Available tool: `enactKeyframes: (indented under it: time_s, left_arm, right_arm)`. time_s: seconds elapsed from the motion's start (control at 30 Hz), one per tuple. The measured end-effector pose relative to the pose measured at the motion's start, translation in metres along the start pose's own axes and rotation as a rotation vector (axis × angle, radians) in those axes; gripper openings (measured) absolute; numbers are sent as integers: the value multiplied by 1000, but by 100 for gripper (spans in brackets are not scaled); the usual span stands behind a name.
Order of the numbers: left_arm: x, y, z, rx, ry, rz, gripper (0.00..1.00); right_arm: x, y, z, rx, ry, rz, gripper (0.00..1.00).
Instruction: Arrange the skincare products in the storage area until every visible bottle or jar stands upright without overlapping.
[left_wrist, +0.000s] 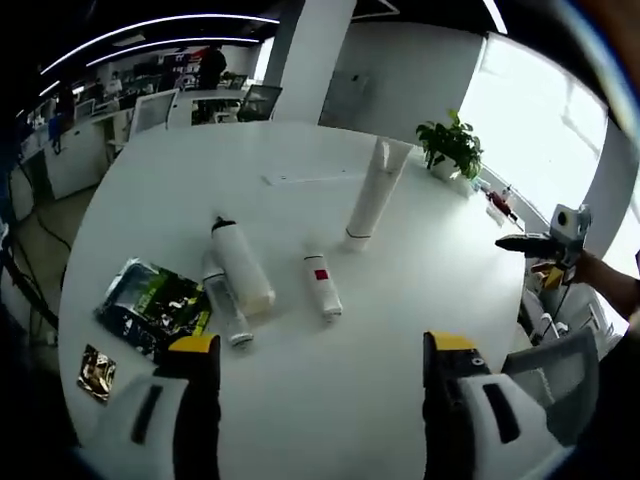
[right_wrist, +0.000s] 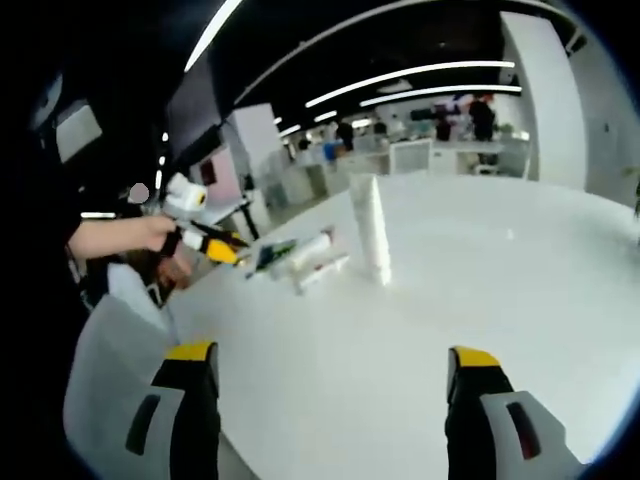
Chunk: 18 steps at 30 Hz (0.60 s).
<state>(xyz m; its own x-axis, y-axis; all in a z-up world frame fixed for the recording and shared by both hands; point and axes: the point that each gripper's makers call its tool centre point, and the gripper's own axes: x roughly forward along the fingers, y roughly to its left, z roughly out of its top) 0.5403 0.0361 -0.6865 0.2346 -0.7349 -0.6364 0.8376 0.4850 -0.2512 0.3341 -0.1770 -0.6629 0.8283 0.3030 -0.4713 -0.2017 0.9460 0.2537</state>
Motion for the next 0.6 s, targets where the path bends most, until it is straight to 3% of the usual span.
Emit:
enactKeyframes:
  time_s: [0.6]
  left_arm:
    - [23, 23, 16, -12, 14, 43, 78]
  right_arm:
    - [9, -2, -3, 20, -6, 4, 93]
